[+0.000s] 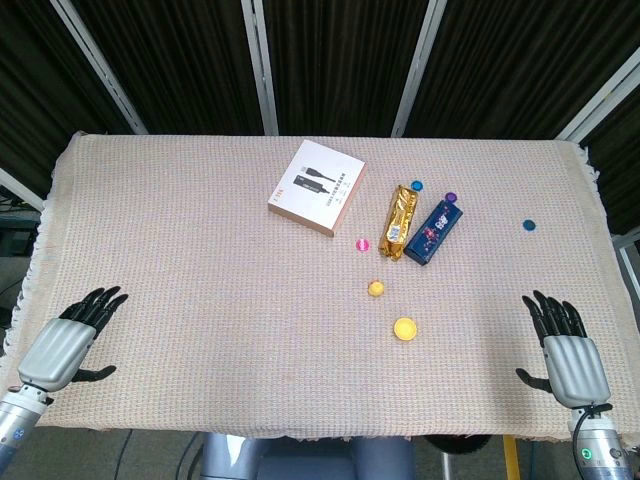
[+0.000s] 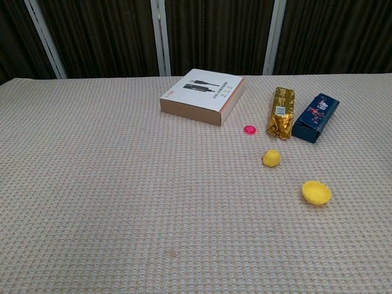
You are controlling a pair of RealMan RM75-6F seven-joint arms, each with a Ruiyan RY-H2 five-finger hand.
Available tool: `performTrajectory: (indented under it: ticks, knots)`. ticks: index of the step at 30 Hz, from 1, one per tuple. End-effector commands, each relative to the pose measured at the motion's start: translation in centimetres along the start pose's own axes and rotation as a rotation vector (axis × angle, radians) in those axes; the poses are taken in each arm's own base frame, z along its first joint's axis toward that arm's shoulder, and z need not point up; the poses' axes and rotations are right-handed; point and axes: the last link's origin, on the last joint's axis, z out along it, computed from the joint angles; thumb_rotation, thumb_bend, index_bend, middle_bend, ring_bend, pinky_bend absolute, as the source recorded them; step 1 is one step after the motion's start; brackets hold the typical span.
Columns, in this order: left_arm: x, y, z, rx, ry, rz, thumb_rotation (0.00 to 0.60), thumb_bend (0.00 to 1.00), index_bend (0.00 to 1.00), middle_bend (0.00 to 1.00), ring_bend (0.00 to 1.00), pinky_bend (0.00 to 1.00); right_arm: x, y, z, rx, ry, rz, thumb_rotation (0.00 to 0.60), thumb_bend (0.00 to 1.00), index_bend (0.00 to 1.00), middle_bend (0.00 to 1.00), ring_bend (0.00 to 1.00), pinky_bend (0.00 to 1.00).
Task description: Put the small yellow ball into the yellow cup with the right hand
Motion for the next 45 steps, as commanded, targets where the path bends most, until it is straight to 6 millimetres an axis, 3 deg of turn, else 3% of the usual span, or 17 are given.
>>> performTrajectory:
  ticks: [1,26,37,45]
  knots:
    - [0.0,0.0,0.0,0.0,0.0,0.0,0.6,0.0,0.0,0.0,0.0,0.21,0.0,0.0,0.0,0.0,0.0,0.0,0.6,0.0,0.0,0.0,0.0,0.0]
    - [-0.1,-0.1,-0.1,0.004,-0.004,0.002,0.6,0.0,0.0,0.0,0.0,0.21,-0.1,-0.2,0.2,0.005,0.0,0.001,0.6,0.0,0.01,0.0,0.0,0.0]
    - [0.0,0.0,-0.1,0.002,-0.003,0.006,0.6,0.0,0.0,0.0,0.0,0.21,0.1,-0.4,0.2,0.005,0.039,0.0,0.6,0.0,0.07,0.0,0.0,0.0]
    - [0.2,0.1,0.1,0.001,0.011,0.003,0.6,0.0,0.0,0.0,0.0,0.21,-0.4,-2.8,2.8,0.085,0.079,-0.037,0.6,0.0,0.18,0.0,0.0,0.0]
